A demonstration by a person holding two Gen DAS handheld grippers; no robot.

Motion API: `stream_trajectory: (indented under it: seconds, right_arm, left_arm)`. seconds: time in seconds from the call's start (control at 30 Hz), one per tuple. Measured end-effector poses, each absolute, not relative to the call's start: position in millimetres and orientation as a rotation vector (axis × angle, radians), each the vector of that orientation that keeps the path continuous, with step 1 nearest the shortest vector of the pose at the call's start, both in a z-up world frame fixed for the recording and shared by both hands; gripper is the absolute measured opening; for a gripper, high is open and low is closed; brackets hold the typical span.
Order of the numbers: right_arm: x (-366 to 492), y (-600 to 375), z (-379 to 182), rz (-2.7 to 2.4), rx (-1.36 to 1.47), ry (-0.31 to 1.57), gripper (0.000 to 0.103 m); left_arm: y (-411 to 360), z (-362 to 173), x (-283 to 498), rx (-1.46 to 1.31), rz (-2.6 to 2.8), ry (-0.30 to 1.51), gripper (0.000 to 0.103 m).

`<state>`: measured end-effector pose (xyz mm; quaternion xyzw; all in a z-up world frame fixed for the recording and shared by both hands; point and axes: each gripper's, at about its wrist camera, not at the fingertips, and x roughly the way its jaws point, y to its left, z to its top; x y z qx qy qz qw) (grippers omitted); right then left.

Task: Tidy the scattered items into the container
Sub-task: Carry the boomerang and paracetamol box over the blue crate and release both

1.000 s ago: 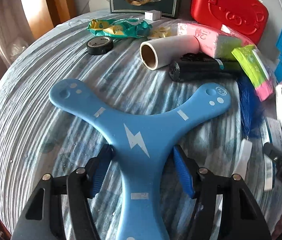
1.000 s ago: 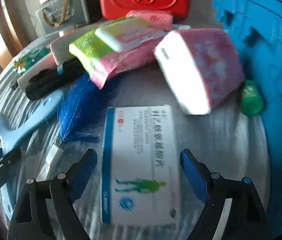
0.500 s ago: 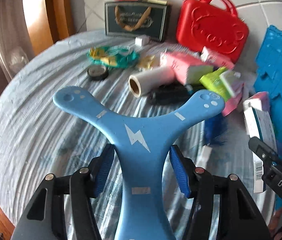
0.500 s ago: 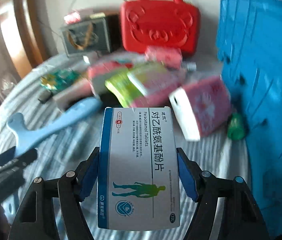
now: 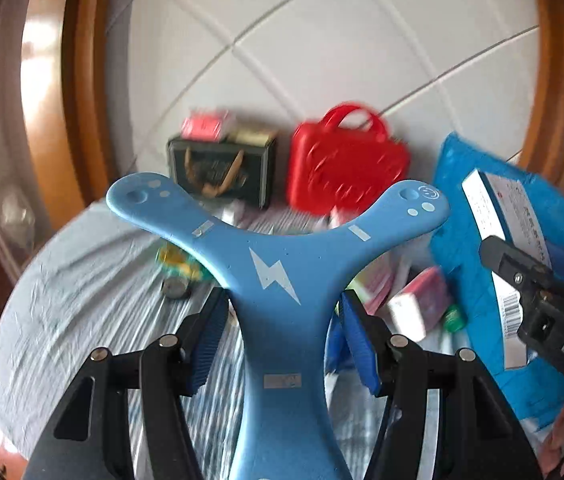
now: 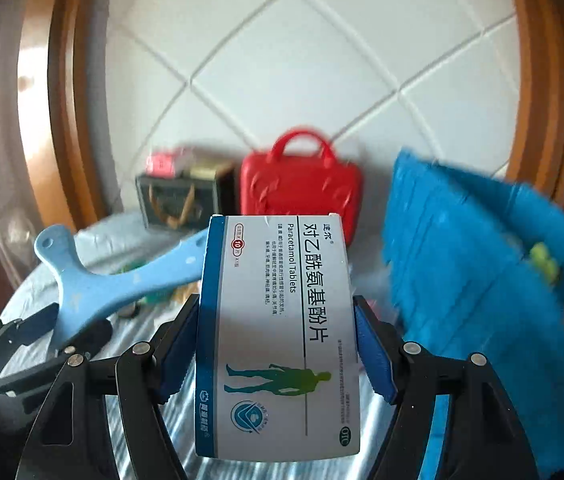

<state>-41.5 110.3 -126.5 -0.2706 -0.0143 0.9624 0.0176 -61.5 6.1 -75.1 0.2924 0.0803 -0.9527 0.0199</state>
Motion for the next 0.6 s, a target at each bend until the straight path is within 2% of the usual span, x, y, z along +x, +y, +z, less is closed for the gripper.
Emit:
stream_trajectory:
  seconds: [0.27,0.6]
  right_arm:
    - [2.8,163.5,-33.2,2.910,-0.539,-0.125,0.072]
    - [27.5,344.0,11.5,2.777,-0.481,-0.169,0.072]
  left_arm:
    - [66.8,-5.8,-59.6,0.713,-3.121,0.220,0.057]
    - [264.5,48.3,-99.7,0.742,-3.245,0.137,0.057]
